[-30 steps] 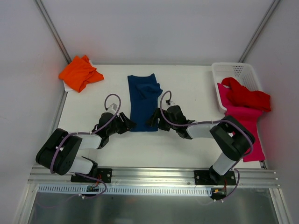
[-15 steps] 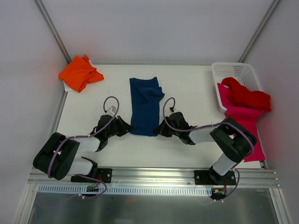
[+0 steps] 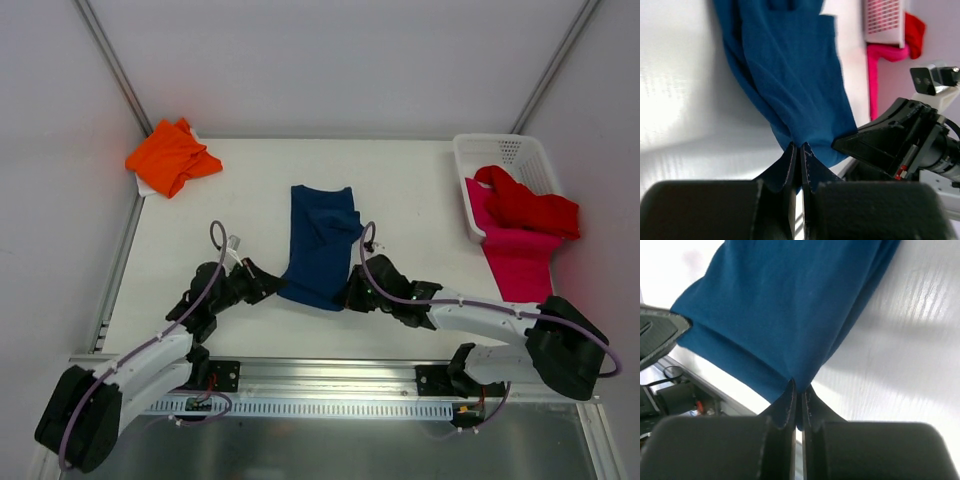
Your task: Fold and stack the t-shirts
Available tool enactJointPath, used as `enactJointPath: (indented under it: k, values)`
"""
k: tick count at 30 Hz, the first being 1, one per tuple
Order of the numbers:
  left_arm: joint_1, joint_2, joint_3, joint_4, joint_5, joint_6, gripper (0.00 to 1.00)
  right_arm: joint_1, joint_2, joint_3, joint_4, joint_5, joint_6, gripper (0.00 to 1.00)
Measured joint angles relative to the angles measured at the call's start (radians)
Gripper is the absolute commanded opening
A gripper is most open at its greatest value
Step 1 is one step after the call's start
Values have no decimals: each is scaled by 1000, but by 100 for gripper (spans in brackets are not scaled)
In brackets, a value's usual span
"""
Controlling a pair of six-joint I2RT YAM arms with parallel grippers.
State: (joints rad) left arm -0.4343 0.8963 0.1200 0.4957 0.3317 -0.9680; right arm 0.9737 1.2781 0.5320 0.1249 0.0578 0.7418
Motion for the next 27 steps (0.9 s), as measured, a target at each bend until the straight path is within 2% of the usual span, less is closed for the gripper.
enactJointPath:
  k: [5,9,13,17,27]
  values:
    - [-5,-249,37,-189,-13,-12,0,25,-92,103,-177,77,6,1]
    - [-6,-268,137,-299,-27,-7,0,28,-105,204,-299,127,3,0]
    - [-5,-154,283,-355,-42,26,0,15,-77,325,-407,165,-23,1]
    - [-5,6,437,-380,-59,69,0,-54,9,452,-476,164,-69,0]
    - [-2,300,708,-405,-113,162,1,-235,319,721,-542,37,-193,0]
